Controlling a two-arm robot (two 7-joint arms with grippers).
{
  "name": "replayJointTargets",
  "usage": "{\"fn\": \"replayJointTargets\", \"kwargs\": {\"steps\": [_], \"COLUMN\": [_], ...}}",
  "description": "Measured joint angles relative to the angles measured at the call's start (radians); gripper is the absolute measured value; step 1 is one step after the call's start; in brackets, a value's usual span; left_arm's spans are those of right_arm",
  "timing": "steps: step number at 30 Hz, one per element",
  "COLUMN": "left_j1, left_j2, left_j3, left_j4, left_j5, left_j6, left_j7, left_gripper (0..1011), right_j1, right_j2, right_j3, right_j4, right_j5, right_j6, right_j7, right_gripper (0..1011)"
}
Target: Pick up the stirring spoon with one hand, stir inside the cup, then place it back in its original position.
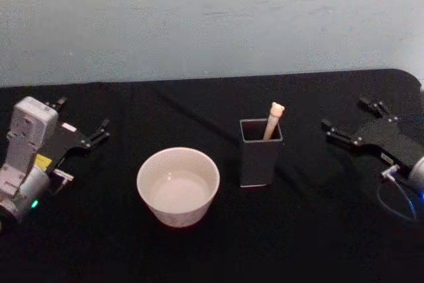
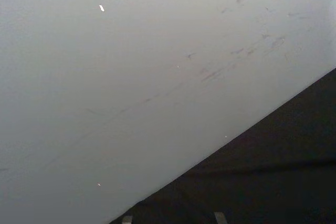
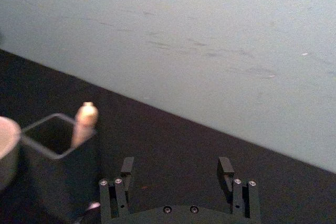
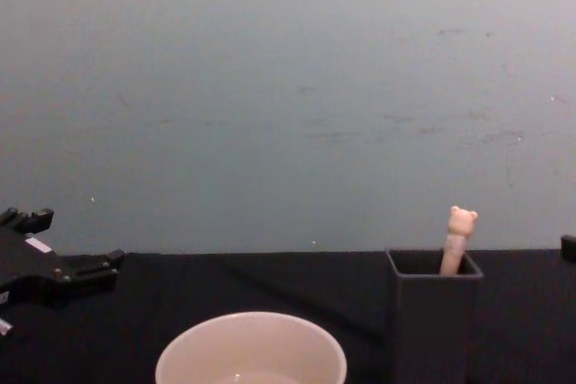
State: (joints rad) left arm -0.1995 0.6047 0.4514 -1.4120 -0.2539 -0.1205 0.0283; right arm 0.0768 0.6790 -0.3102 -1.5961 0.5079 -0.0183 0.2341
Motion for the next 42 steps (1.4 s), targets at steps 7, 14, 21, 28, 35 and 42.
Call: {"fn": "replayJointTargets", "kwargs": {"steps": [7, 14, 21, 28, 35, 42], "left_j1": [0.000, 0.000, 0.000, 0.000, 0.000, 0.000], "left_j2": [0.000, 0.000, 0.000, 0.000, 0.000, 0.000], "left_j3": [0.000, 0.000, 0.000, 0.000, 0.000, 0.000], "left_j4": [0.000, 0.000, 0.000, 0.000, 0.000, 0.000], "left_j5": [0.000, 0.000, 0.000, 0.000, 0.000, 0.000], "left_j6": [0.000, 0.000, 0.000, 0.000, 0.000, 0.000], "left_j7": [0.000, 0.000, 0.000, 0.000, 0.000, 0.000], "left_gripper": [1001, 1001, 1001, 1001, 1001, 1001], "right_j1": [-0.040, -0.038, 0.005, 0.062, 0.122, 0.169], "right_j2": [0.017, -0.002, -0.046, -0.103, -0.159, -0.194], "right_j3": [0.008, -0.009, -0.030, -0.044, -0.050, -0.059], "right_j4": [-0.042, -0.056, -0.026, 0.021, 0.074, 0.122], "right_j5": [0.029, 0.031, 0.023, 0.008, 0.004, 0.007], "right_j6": [0.004, -0.005, 0.004, 0.032, 0.083, 0.126], "right_j7": [0.078, 0.151, 0.192, 0.202, 0.202, 0.202], "right_gripper": [1003, 1003, 1003, 1002, 1003, 1002]}}
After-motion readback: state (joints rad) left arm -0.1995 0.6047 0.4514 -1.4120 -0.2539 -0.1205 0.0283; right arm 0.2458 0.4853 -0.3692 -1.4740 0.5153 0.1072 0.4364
